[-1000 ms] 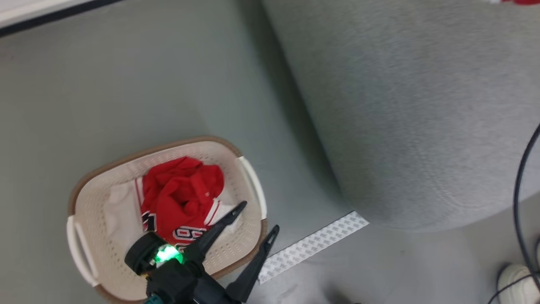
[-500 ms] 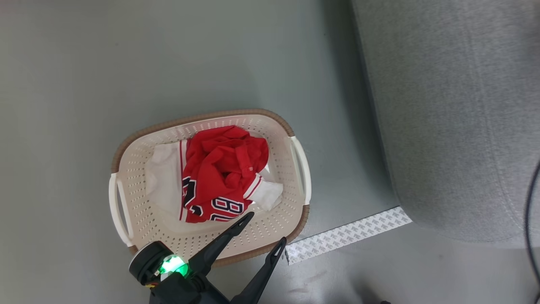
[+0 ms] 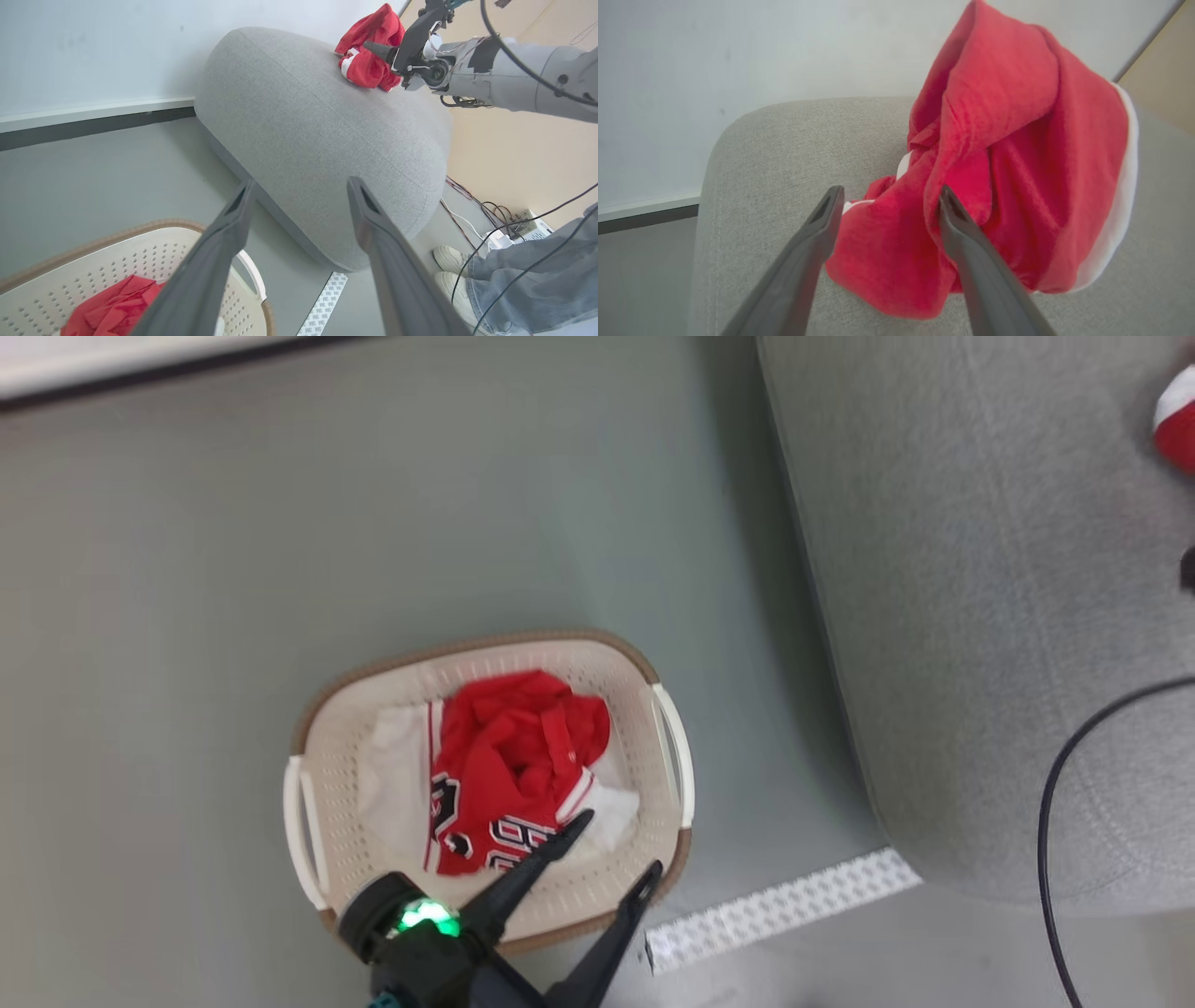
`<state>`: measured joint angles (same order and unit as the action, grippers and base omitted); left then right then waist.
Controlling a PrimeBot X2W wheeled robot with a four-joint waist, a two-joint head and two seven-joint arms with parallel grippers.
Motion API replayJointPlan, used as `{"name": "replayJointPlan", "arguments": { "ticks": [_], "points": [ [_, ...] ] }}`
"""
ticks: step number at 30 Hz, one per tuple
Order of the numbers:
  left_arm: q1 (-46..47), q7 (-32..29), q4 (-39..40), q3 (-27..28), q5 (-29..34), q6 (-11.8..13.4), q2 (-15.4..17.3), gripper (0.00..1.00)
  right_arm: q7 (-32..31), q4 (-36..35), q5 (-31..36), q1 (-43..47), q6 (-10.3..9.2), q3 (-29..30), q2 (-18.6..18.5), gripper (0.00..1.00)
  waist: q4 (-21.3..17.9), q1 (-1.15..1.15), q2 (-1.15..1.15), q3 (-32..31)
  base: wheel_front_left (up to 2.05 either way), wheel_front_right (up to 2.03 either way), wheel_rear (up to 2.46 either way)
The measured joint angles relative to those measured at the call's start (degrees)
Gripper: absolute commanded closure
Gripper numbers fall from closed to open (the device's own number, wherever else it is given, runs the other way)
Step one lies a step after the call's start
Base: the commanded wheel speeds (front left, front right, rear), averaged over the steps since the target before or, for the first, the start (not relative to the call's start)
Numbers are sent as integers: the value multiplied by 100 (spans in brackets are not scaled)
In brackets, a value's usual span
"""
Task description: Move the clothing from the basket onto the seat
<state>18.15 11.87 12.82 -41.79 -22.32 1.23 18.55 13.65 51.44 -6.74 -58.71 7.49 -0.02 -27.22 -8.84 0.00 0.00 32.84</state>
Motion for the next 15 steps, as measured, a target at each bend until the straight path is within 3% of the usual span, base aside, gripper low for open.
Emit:
{"name": "replayJointPlan", "arguments": {
  "ticks": [6,11,15],
  "points": [
    [-41,138,-646,-118,-269,-115,-335,0,19,-389,-166,800,1,-356,-212,0,117,-1,-1,-616,0,0,0],
    [-243,211,-1180,-73,-460,-66,-530,0,-115,-1028,-238,1639,1,-404,-85,0,241,-1,-1,-1244,0,0,0],
    [-493,274,-1527,76,-619,16,-631,0,-332,-1997,-280,2527,1,-278,138,0,373,-2,-1,-1921,0,0,0]
  ]
}}
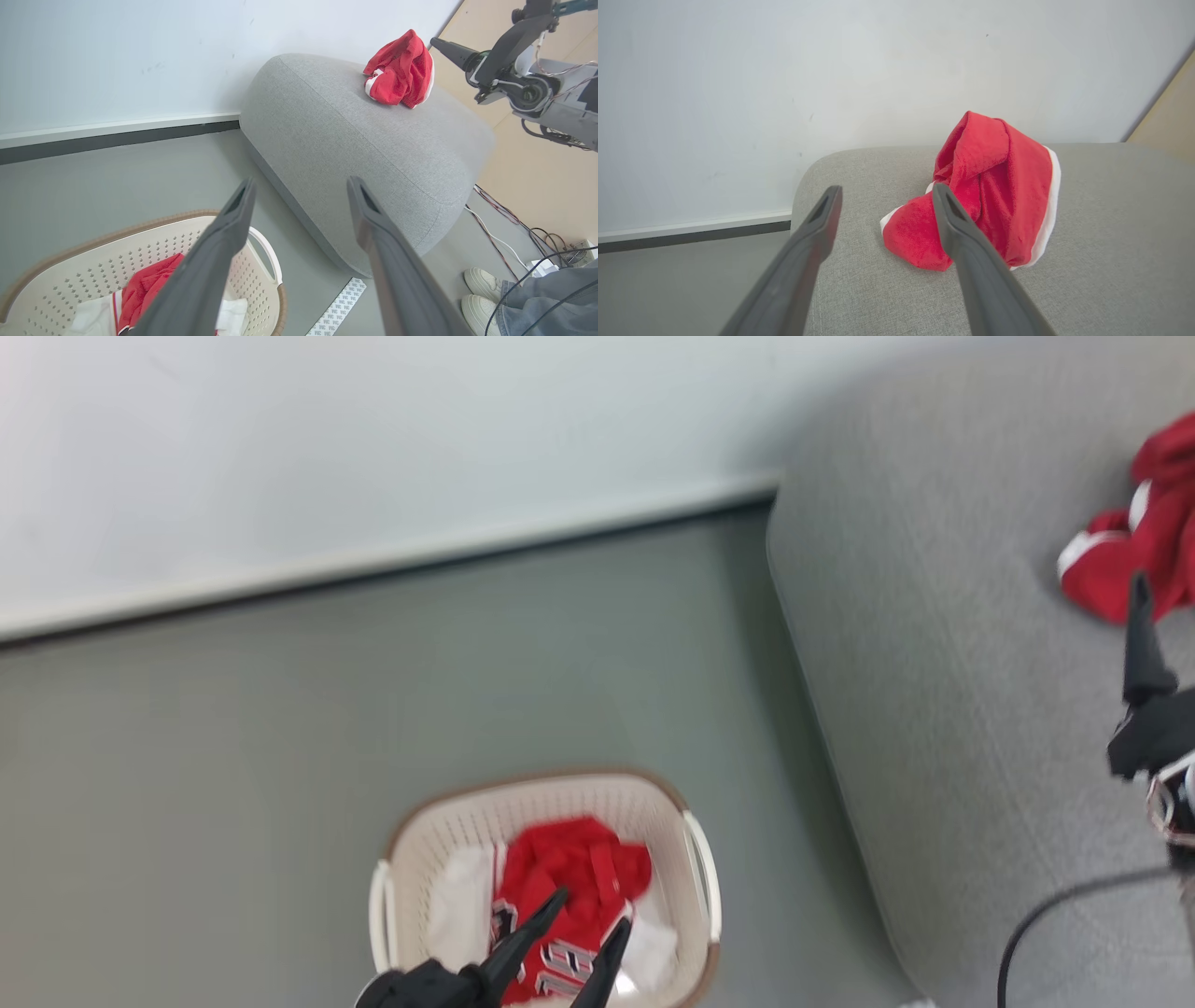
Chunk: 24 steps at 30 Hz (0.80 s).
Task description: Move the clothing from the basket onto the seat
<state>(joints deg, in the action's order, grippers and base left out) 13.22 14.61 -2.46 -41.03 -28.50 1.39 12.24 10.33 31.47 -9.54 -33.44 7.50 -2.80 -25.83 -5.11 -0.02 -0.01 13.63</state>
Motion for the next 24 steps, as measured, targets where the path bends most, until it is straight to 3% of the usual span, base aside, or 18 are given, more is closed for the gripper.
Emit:
{"name": "replayJointPlan", "arguments": {
  "ticks": [12,24],
  "points": [
    [-265,34,-469,766,-70,275,-162,0,-530,-2185,52,2056,0,124,1031,0,403,0,0,-1365,0,0,0],
    [-531,40,-643,1904,216,423,-146,0,-448,-2632,258,3031,0,-15,1912,0,815,1,0,-1939,0,0,0]
  ]
}}
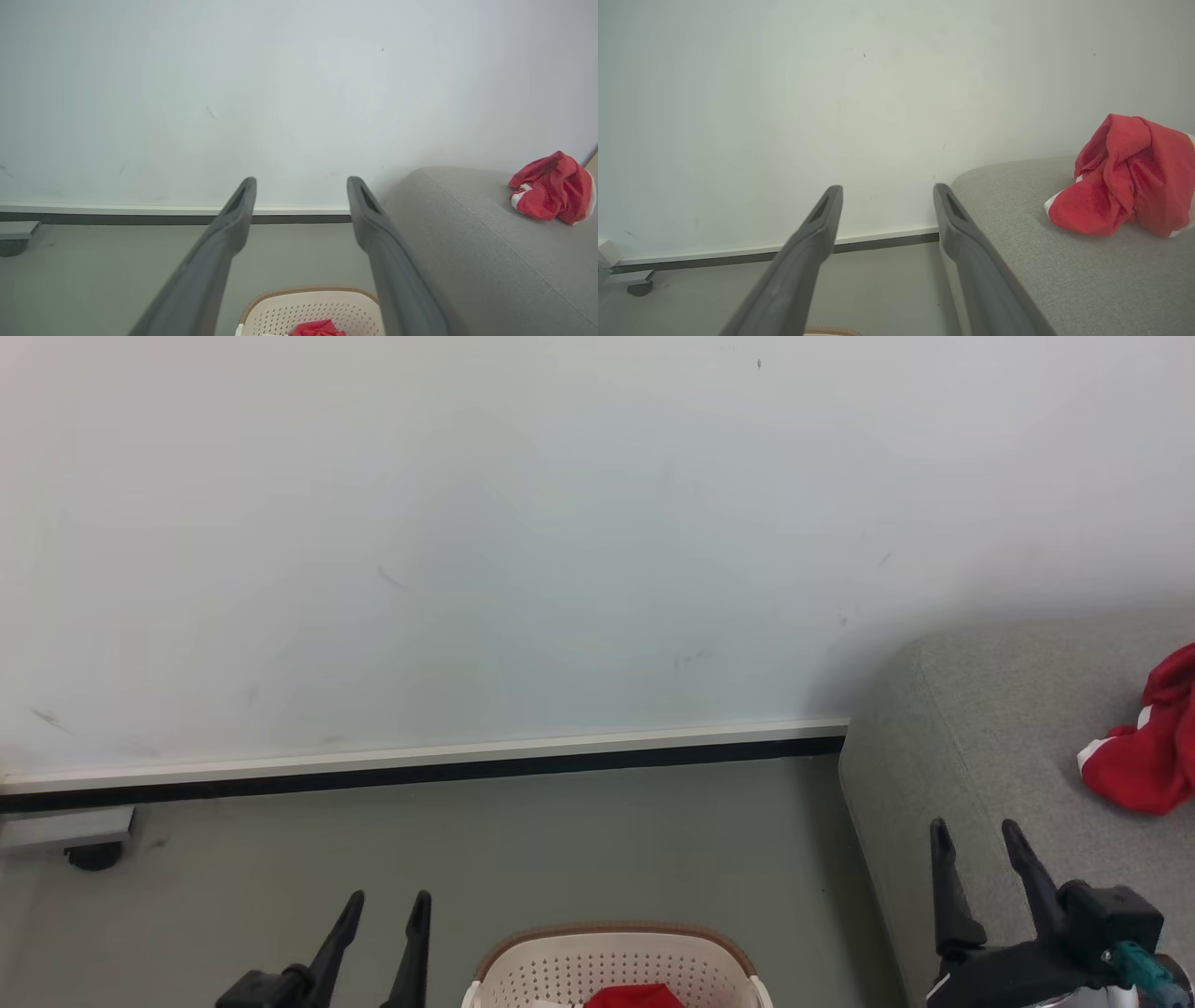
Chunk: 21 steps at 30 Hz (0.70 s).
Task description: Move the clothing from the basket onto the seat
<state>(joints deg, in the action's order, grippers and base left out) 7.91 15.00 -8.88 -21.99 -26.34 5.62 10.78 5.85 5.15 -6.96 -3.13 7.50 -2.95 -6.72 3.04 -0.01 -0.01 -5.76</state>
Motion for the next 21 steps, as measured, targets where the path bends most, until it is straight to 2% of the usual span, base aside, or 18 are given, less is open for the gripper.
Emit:
{"name": "replayJointPlan", "arguments": {
  "ticks": [10,21],
  "points": [
    [-526,0,91,954,122,-54,66,0,13,-13,203,591,0,-349,297,0,22,1,1,-174,0,0,0],
    [-1060,0,229,1323,346,-354,51,0,22,-76,349,861,0,-170,364,0,116,1,1,-190,0,0,0]
  ]
}}
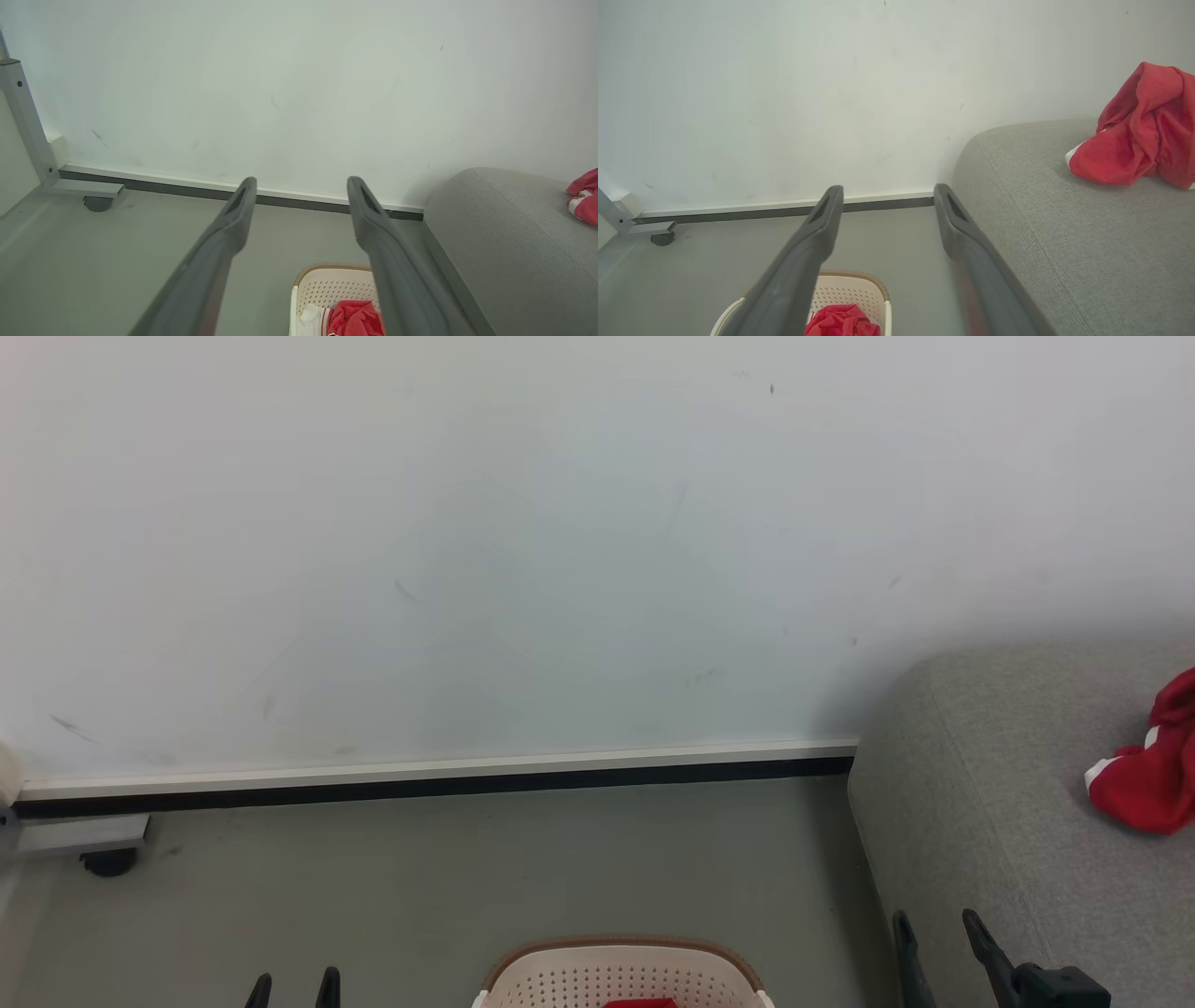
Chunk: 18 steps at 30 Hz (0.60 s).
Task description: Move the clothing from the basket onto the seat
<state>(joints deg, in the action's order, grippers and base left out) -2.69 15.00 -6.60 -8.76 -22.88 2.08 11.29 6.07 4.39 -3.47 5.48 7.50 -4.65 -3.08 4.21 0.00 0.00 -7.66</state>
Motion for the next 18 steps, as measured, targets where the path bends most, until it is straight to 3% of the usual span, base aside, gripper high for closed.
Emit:
{"name": "replayJointPlan", "arguments": {
  "ticks": [18],
  "points": [
    [-187,0,-120,280,240,-261,-287,0,153,205,-62,-16,0,-56,12,0,-22,0,0,73,0,0,0]
  ]
}}
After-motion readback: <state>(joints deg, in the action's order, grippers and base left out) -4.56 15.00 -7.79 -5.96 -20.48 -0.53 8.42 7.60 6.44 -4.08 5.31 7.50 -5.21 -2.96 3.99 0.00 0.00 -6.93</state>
